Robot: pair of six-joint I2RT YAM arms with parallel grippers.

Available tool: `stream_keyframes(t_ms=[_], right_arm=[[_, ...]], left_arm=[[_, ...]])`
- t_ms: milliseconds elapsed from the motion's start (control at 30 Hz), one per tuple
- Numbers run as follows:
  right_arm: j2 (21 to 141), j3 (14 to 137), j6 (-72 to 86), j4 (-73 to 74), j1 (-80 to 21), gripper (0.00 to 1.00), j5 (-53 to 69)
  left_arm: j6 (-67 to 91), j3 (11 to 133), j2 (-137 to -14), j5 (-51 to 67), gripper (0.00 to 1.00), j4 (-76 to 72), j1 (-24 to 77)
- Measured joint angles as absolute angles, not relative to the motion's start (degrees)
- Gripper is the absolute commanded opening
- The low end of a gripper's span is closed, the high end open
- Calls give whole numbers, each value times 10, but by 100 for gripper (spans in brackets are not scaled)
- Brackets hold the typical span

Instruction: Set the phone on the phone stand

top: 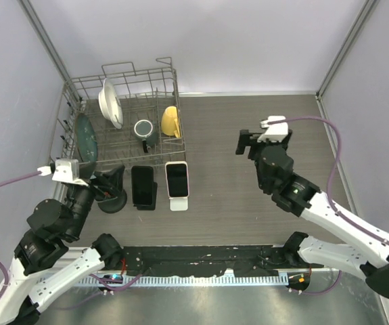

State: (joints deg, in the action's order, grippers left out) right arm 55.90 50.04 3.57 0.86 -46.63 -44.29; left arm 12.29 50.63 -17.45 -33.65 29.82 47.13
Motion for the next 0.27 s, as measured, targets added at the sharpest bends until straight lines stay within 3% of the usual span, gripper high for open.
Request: stream_keyframes(t_ms=[267], right_arm=[[451,498,24,-25,-467,94,-557]], left_arm=[[136,553,-173,-340,95,311,471]])
